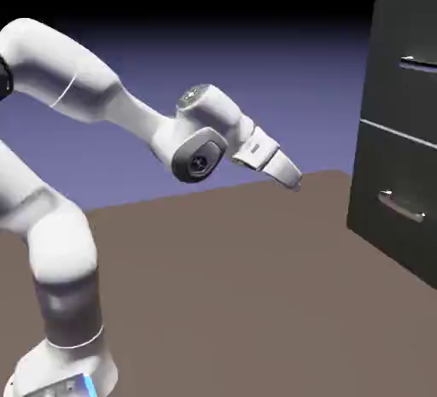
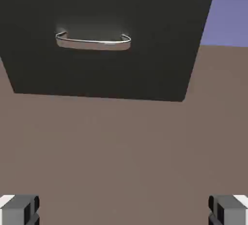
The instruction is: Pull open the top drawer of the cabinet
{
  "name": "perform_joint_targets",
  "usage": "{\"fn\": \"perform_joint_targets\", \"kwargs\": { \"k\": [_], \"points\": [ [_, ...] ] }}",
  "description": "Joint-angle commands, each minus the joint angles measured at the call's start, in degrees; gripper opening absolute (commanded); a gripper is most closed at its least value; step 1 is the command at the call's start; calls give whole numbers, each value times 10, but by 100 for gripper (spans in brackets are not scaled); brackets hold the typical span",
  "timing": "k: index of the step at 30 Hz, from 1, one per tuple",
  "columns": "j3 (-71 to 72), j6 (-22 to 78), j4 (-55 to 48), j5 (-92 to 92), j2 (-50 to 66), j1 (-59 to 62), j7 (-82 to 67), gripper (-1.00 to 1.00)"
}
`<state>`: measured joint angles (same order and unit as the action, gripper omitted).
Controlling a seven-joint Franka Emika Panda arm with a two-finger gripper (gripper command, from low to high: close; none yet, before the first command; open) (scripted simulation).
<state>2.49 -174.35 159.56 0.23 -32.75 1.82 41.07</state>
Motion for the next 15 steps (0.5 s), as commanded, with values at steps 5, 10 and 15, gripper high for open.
{"fn": "perform_joint_targets", "kwargs": {
  "k": [5, 10, 15],
  "points": [
    [103, -14, -60, 10, -4, 104, -58, 0],
    [206, -29, -119, 19, -8, 208, -115, 0],
    [310, -43, -179, 29, -12, 312, -173, 0]
  ]
}}
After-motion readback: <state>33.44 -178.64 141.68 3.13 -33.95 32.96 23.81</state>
